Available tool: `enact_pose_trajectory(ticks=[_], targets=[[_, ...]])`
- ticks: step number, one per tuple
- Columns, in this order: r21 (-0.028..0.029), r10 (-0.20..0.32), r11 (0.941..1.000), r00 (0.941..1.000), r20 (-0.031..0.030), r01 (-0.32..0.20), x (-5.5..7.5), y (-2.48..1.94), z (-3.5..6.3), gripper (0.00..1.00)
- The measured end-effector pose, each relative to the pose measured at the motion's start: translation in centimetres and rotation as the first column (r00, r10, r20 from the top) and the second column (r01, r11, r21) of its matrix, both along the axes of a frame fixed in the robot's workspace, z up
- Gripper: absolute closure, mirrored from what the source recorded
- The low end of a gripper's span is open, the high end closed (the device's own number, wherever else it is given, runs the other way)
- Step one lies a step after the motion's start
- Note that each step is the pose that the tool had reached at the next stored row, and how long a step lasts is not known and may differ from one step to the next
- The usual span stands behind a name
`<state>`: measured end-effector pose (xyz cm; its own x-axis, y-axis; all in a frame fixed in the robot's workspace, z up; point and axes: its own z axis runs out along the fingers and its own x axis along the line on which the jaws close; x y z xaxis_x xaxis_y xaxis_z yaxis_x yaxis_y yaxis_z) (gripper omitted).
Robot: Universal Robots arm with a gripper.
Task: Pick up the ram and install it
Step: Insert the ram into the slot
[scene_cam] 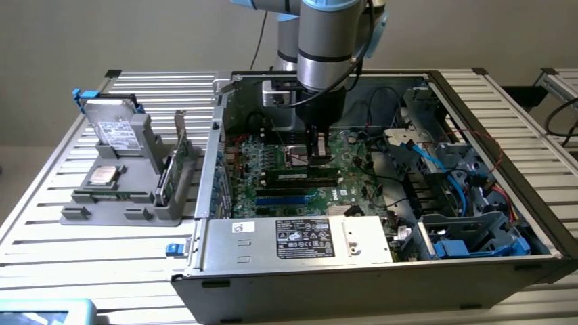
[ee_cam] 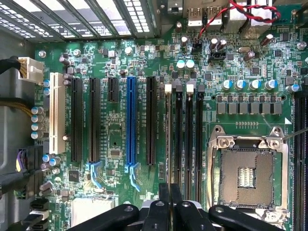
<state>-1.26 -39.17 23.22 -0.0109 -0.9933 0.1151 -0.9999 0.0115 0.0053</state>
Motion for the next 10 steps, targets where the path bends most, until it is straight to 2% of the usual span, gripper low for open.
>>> enact_pose_trajectory(ticks=[10], targets=[[0.001,-0.001,1.0,1.0,-0.0031,0.001,0.11,-0.32,0.03,0.87]])
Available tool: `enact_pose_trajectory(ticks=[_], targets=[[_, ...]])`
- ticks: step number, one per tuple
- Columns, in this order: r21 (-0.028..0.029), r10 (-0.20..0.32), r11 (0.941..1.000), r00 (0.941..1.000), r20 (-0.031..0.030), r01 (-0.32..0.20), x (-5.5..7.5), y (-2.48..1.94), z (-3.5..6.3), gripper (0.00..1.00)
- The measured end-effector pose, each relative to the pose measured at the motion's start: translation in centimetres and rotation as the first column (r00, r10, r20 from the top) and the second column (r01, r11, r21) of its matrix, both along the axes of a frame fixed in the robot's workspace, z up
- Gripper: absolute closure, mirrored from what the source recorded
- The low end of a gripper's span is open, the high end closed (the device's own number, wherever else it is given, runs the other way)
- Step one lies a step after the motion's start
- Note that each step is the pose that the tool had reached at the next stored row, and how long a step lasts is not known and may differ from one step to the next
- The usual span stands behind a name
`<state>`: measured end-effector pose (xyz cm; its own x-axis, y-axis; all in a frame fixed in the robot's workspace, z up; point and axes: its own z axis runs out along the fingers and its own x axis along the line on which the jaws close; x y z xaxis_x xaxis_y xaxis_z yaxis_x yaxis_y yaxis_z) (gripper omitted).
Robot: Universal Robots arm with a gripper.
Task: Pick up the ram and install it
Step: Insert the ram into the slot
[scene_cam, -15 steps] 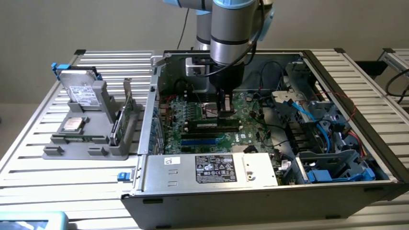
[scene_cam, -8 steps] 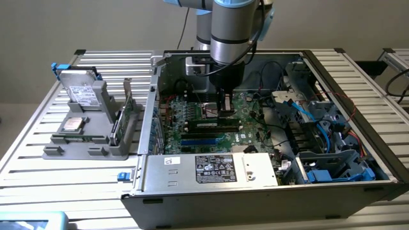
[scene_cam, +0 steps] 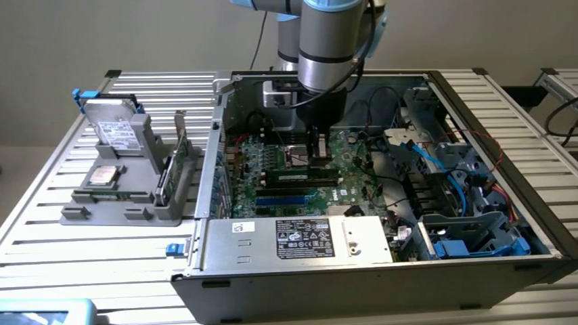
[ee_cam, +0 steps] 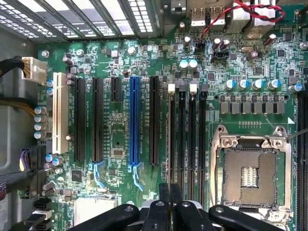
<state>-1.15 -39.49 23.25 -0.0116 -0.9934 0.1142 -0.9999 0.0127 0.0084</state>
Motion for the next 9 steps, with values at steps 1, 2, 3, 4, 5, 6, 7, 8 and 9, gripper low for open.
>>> enact_pose_trajectory(ticks=[1,2,3,4,5,6,7,8,9], targets=[[0.0012,-0.001,1.0,1.0,-0.0001,0.001,0.0,-0.01,0.0,0.87],[0.0029,-0.001,1.0,1.0,-0.0002,0.001,0.01,-0.01,0.0,0.87],[0.0048,-0.002,1.0,1.0,-0.0003,0.002,0.01,-0.02,-0.01,0.87],[0.0064,-0.002,1.0,1.0,-0.0004,0.002,0.01,-0.03,-0.01,0.87],[0.008,-0.002,1.0,1.0,-0.0004,0.002,0.01,-0.03,0.0,0.87],[0.0098,-0.003,0.9999,1.0,-0.0004,0.003,0.01,-0.03,0.0,0.87],[0.011,-0.003,0.9999,1.0,-0.0003,0.003,0.01,-0.03,-0.01,0.87],[0.0111,-0.003,0.9999,1.0,-0.0003,0.003,0.01,-0.03,-0.01,0.87],[0.0111,-0.003,0.9999,1.0,-0.0004,0.003,0.01,-0.03,-0.01,0.87]])
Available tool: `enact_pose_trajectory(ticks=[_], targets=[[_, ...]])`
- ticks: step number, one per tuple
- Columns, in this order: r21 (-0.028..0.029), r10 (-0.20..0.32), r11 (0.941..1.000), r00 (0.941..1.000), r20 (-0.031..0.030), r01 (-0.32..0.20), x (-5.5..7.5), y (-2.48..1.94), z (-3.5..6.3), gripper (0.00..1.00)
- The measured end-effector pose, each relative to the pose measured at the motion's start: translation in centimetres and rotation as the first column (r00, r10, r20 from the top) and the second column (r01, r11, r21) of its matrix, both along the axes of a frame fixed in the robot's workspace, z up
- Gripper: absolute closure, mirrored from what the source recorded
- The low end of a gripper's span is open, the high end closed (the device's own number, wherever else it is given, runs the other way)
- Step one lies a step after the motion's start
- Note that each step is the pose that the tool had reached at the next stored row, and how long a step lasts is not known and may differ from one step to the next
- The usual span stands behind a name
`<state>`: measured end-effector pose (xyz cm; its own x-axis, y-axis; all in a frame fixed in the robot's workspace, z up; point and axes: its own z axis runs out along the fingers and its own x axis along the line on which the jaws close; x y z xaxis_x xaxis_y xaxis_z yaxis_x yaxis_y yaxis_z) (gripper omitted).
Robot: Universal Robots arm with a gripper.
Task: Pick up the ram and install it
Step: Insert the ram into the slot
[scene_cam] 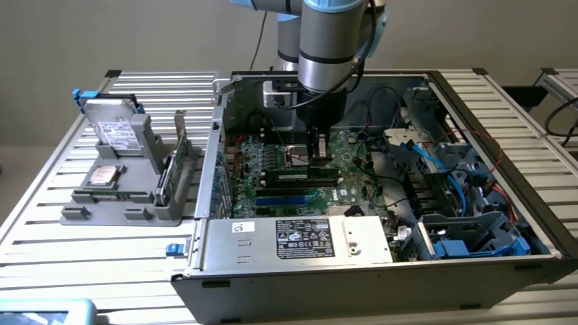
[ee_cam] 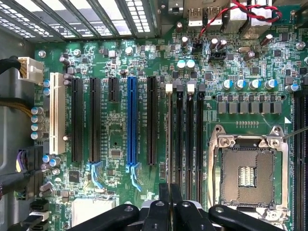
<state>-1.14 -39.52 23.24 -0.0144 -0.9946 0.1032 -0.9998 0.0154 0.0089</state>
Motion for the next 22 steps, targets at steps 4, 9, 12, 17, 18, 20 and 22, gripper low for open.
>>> enact_pose_trajectory(ticks=[4,9,12,17,18,20,22], targets=[[-0.0001,0.0,1.0,1.0,0.0,0.0,0.0,-0.01,0.0,0.87],[0.0007,0.0,1.0,1.0,-0.0001,0.0,0.0,-0.01,-0.02,0.87],[0.0015,0.0,1.0,1.0,0.0,0.0,0.01,0.03,-0.05,0.87],[0.0012,0.0,1.0,1.0,-0.0001,0.0,0.0,0.1,-0.07,0.87],[0.0012,0.0,1.0,1.0,-0.0001,0.0,0.0,0.1,-0.08,0.87],[0.0014,0.0,1.0,1.0,-0.0001,0.0,0.0,0.11,-0.1,0.87],[0.0014,0.0,1.0,1.0,0.0,0.0,0.0,0.11,-0.13,0.87]])
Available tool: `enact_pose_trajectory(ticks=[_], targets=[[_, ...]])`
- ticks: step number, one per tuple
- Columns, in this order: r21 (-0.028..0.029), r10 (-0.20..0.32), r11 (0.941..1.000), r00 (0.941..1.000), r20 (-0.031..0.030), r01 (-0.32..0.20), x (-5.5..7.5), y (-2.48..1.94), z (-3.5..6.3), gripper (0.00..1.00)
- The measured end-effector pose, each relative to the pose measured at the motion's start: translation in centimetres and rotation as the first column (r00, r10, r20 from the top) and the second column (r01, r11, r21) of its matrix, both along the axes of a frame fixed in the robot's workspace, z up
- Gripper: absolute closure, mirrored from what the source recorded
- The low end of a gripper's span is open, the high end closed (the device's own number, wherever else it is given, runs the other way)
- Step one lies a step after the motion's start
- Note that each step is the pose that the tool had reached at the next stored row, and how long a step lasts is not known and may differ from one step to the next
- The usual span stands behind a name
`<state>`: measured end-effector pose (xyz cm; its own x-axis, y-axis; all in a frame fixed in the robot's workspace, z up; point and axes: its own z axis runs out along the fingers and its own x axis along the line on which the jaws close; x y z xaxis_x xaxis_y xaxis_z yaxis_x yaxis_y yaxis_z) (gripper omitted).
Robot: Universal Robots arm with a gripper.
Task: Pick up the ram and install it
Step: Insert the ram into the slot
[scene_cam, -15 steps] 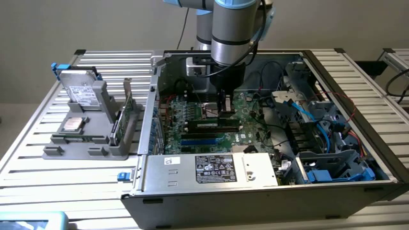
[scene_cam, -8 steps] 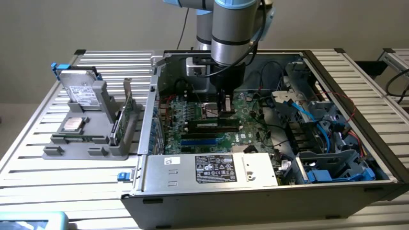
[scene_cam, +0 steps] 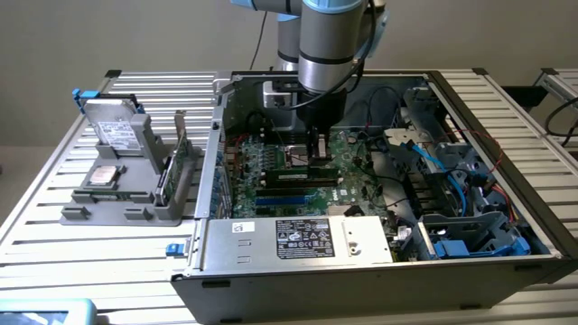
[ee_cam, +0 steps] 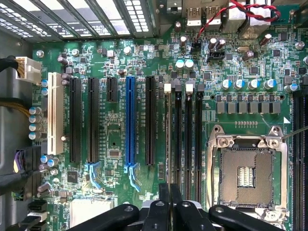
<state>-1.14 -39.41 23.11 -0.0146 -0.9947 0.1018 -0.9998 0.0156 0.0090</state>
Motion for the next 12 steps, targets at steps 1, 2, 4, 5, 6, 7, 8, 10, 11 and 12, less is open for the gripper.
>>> enact_pose_trajectory(ticks=[1,2,4,5,6,7,8,10,11,12], targets=[[0.0,0.0,1.0,1.0,0.0,0.0,0.0,0.01,-0.02,0.87],[-0.0001,0.0,1.0,1.0,0.0,0.0,0.0,0.02,-0.04,0.87],[0.0002,-0.001,1.0,1.0,0.0,0.001,0.0,0.06,-0.07,0.87],[0.0001,-0.001,1.0,1.0,0.0,0.001,-0.01,0.11,-0.08,0.87],[0.0001,-0.001,1.0,1.0,0.0,0.001,-0.01,0.11,-0.08,0.87],[0.0,-0.001,1.0,1.0,0.0,0.001,-0.01,0.11,-0.08,0.87],[-0.0001,-0.001,1.0,1.0,-0.0001,0.001,-0.01,0.1,-0.09,0.87],[-0.0001,-0.001,1.0,1.0,0.0,0.001,-0.01,0.11,-0.12,0.87],[-0.0001,-0.001,1.0,1.0,0.0,0.001,-0.02,0.11,-0.13,0.87],[-0.0001,-0.001,1.0,1.0,-0.0001,0.001,-0.02,0.11,-0.14,0.87]])
